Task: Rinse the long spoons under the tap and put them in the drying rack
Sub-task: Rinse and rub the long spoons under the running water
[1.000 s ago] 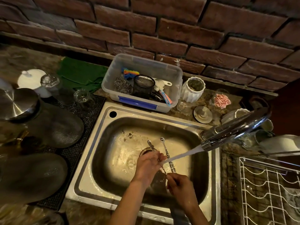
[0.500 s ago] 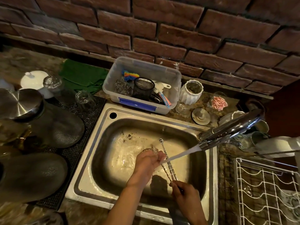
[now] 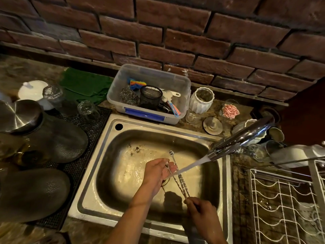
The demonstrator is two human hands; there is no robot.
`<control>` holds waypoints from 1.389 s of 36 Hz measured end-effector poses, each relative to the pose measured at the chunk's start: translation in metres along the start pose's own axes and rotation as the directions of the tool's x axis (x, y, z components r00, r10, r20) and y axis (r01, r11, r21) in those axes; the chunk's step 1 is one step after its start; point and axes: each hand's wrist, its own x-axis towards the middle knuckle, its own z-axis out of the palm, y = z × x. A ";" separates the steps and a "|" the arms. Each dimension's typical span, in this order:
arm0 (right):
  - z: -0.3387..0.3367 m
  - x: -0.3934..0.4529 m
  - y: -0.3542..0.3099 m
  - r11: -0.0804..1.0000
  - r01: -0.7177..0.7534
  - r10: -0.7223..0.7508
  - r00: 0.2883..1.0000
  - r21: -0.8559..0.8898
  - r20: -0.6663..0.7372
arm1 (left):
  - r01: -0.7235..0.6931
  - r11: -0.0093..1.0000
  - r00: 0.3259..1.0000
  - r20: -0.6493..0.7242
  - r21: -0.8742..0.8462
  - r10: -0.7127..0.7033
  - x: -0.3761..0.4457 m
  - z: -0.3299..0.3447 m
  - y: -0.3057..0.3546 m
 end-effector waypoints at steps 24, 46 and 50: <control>-0.018 -0.008 0.014 0.998 -0.013 0.014 1.000 0.066 -0.010 | -0.016 1.000 0.997 0.070 0.005 0.016 -0.005 0.009 -0.008; -0.021 -0.037 0.021 0.999 -0.028 0.030 0.997 0.035 -0.069 | 0.049 0.991 0.999 -0.001 -0.127 -0.049 -0.019 -0.004 -0.011; -0.019 -0.041 0.021 0.999 -0.020 0.024 0.994 0.043 -0.105 | 0.045 0.987 0.999 0.023 -0.155 -0.042 -0.019 -0.006 -0.015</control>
